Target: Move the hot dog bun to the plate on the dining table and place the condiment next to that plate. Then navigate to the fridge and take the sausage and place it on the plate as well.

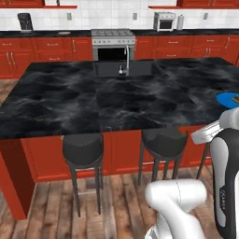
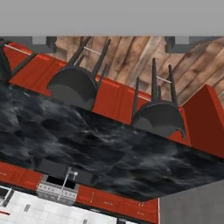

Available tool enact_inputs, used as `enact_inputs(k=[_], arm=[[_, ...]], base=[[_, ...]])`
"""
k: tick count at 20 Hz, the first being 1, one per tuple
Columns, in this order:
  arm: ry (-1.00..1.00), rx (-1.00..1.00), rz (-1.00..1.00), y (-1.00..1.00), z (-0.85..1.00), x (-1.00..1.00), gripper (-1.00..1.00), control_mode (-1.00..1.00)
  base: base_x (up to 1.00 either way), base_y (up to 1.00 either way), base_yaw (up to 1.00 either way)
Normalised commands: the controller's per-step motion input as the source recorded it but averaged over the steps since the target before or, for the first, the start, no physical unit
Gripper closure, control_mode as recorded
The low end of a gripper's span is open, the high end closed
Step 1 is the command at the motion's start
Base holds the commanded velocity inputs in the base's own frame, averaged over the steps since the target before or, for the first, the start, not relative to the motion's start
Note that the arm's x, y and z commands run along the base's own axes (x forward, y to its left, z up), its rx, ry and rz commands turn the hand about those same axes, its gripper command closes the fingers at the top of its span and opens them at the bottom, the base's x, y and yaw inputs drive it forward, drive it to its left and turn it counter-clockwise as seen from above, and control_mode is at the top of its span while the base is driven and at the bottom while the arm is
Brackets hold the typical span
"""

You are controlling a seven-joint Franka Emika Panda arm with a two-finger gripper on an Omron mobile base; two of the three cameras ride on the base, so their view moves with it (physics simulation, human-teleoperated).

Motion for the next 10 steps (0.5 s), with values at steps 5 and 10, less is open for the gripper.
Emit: enact_inputs(k=[5,10], arm=[[0.00,0.00,0.00,0.00,0.00,0.00,-1.00,1.00],[0.00,0.00,0.00,0.00,0.00,0.00,-1.00,1.00]], base=[[-0.03,1.00,0.01],[0.00,1.00,0.00]])
